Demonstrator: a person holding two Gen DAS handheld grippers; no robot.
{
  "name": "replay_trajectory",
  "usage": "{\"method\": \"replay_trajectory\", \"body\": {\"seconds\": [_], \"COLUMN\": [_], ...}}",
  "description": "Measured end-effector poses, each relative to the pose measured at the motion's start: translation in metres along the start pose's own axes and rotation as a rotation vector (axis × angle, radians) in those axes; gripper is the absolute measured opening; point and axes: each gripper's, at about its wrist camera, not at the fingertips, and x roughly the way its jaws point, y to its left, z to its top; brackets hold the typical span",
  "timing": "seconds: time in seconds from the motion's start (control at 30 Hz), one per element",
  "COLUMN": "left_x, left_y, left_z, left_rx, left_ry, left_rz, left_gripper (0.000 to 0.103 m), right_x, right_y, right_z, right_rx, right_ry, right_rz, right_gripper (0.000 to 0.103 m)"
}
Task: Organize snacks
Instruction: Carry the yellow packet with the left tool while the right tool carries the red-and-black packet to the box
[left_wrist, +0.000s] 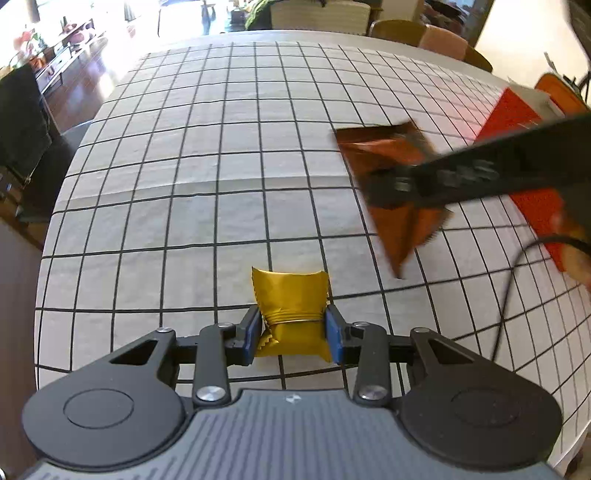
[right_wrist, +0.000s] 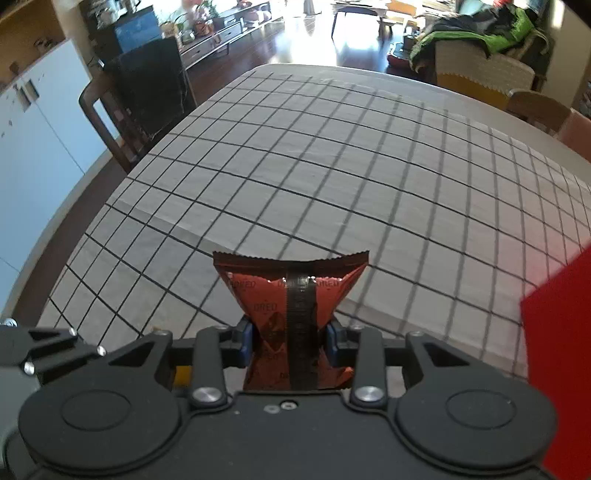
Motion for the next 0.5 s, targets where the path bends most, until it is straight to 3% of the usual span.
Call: {"method": "replay_trajectory", "body": {"seconds": [0.2, 0.5], "left_x": [-0.014, -0.053], "left_y": [0.002, -0.029], "left_z": [0.006, 0.032], "left_rx": [-0.032, -0.004], "left_ry": [-0.028, -0.102], "left_rz": [-0.011, -0.033], "left_gripper": [0.035, 0.035], "right_x": [-0.033, -0.096], "right_y": [-0.022, -0.057], "right_z": [-0.014, -0.032], "right_rx": [0.051, 0.113], "right_ry": [-0.008, -0.078], "right_rz": [0.007, 0.005], "right_gripper": [0.035, 0.035]}}
